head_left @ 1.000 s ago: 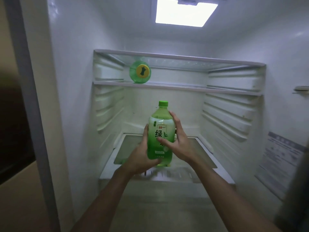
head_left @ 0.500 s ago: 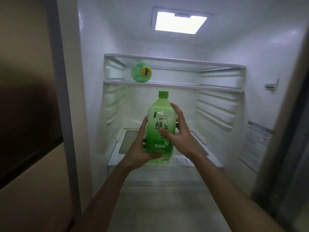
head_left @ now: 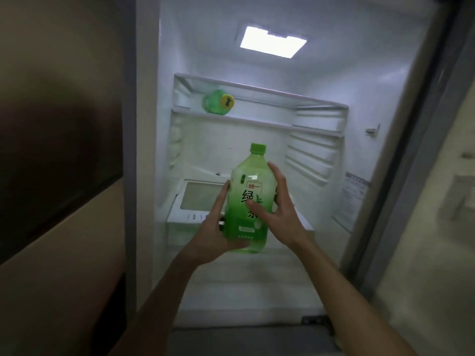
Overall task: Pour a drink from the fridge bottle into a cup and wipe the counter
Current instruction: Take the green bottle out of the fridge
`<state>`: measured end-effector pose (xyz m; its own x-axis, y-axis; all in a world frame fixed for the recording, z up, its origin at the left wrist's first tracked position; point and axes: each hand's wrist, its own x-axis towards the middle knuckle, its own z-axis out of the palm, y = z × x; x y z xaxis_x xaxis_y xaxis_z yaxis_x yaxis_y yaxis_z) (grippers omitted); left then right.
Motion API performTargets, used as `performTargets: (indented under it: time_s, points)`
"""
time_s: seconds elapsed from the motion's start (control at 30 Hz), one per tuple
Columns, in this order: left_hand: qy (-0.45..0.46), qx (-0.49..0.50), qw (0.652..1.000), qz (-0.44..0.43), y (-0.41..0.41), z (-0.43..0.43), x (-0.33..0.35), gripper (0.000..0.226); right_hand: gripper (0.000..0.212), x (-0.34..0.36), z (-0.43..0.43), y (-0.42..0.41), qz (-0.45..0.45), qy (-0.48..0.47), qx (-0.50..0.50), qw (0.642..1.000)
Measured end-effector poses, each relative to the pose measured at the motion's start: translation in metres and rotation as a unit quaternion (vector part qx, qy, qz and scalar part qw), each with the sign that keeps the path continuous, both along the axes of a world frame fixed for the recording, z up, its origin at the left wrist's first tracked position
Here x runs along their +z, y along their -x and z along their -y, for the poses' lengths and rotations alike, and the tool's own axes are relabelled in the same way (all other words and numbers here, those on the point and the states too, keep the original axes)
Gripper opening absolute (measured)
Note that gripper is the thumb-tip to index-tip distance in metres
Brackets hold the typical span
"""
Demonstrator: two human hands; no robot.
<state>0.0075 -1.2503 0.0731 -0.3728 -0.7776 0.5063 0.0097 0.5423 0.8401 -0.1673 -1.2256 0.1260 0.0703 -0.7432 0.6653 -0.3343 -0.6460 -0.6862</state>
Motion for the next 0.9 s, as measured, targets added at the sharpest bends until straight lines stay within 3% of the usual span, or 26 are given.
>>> performTargets:
  time_s: [0.9]
  points:
    - [-0.007,0.078,0.996,0.053,-0.003,-0.243,0.003,0.127,0.084,-0.012,-0.211,-0.002,0.014,0.006,0.059,0.998]
